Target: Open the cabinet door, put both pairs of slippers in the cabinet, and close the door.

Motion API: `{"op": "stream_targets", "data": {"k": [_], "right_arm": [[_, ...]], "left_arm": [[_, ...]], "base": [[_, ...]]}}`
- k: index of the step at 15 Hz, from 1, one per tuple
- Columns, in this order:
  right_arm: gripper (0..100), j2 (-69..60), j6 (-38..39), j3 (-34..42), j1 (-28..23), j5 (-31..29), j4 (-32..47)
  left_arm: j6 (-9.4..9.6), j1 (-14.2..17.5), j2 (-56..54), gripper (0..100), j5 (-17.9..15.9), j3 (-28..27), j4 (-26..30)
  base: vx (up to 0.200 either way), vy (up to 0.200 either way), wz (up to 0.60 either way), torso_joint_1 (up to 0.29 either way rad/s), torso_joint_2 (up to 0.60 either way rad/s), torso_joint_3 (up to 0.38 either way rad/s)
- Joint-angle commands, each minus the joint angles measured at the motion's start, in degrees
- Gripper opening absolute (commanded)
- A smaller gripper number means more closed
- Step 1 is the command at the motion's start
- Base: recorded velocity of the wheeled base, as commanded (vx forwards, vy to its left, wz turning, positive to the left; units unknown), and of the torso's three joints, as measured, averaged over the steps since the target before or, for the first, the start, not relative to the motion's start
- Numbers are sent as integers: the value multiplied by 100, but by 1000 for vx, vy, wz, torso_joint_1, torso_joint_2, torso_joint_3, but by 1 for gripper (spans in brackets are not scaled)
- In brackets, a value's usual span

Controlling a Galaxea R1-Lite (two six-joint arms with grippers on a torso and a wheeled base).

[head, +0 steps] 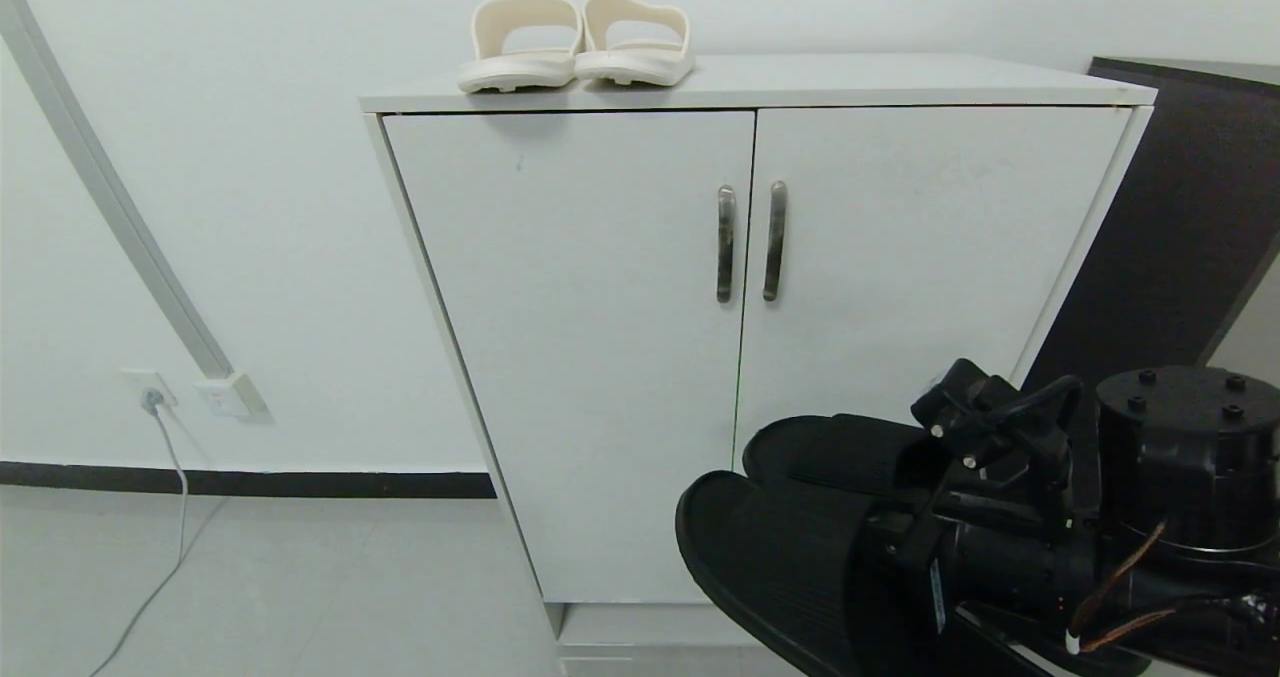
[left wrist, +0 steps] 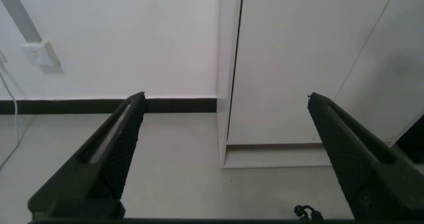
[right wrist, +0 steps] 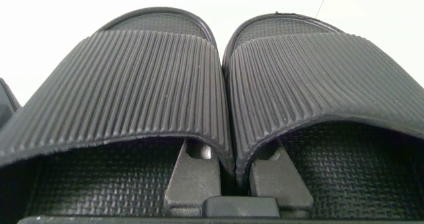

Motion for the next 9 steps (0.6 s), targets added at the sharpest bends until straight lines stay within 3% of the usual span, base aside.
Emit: {"op": "stream_targets", "data": {"k": [1, 3, 6, 9], "right_arm": [[0, 14, -2, 50, 3, 1, -31], [0, 14, -11, 67, 3, -8, -40], [0, 14, -11, 67, 3, 10, -49], [0, 14, -11, 76, 21, 10, -40]], "left_arm": [[-39, -174, 127, 100, -20, -176, -24], [-690, -297, 733, 100, -275, -1151, -7], [-707, -315, 1929, 100, -828, -1441, -270], [-707, -315, 3027, 100, -1531, -1450, -1246]], "base": [[0, 0, 0, 0, 0, 0], [0, 0, 0, 0, 0, 0], [0, 0, 0, 0, 0, 0], [0, 0, 0, 0, 0, 0]]}}
